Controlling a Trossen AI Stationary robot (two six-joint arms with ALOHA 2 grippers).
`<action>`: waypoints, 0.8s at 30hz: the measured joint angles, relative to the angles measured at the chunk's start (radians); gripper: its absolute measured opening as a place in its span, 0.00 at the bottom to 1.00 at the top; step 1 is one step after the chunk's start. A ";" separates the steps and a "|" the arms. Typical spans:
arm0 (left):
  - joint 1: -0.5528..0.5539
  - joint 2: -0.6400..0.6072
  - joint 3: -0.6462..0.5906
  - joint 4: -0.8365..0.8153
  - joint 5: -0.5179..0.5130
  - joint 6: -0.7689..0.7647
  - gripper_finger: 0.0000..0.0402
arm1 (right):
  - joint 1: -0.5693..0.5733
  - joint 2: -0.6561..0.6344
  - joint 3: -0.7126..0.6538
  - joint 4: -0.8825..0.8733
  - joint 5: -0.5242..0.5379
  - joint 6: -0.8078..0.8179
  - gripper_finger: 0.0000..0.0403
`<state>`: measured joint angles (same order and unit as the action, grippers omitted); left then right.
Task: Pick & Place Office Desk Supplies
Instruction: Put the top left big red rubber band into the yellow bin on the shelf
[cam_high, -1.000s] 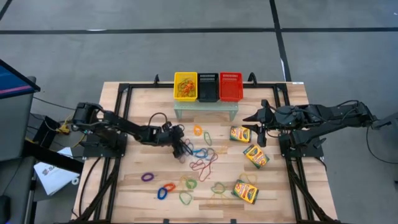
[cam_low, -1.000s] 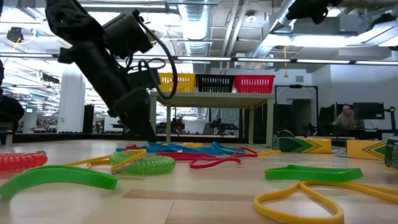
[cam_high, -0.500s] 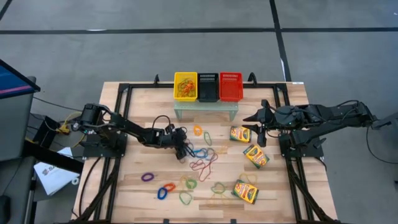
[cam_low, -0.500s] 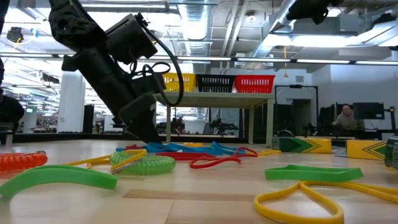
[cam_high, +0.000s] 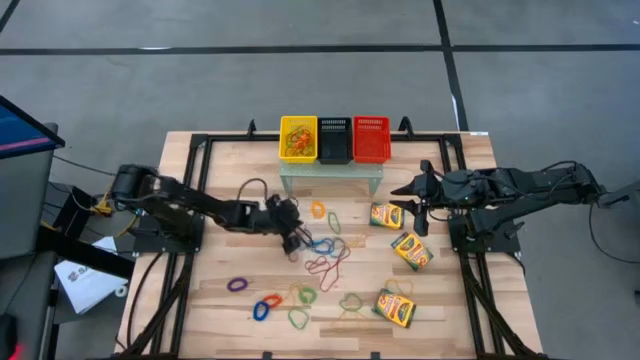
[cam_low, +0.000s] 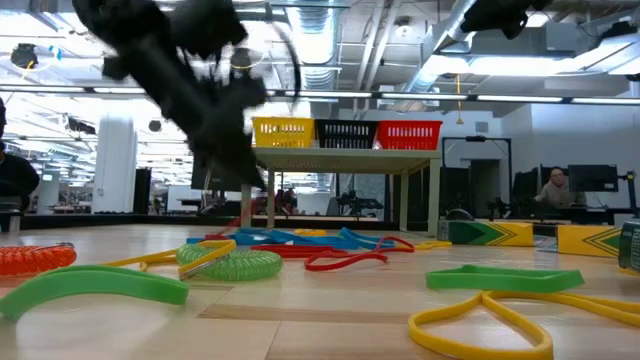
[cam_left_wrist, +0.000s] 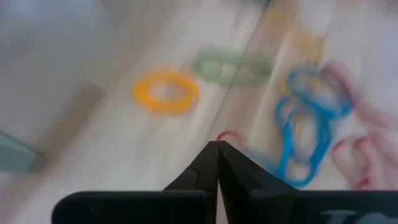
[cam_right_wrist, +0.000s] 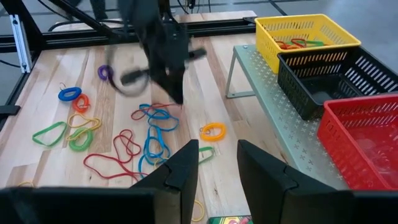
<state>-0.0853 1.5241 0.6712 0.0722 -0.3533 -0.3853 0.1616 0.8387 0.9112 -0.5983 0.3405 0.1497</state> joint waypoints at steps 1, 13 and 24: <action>0.004 -0.030 0.004 -0.008 -0.007 0.016 0.00 | 0.000 0.000 0.000 0.000 0.000 0.000 0.27; 0.186 -0.290 0.215 -0.047 -0.072 0.372 0.00 | 0.000 0.000 0.000 0.002 0.000 -0.003 0.27; 0.442 -0.282 0.427 -0.056 -0.040 0.587 0.00 | 0.000 0.000 0.000 0.000 0.000 -0.003 0.27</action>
<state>0.3566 1.2423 1.0982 0.0162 -0.3932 0.2018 0.1616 0.8387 0.9112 -0.5987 0.3405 0.1471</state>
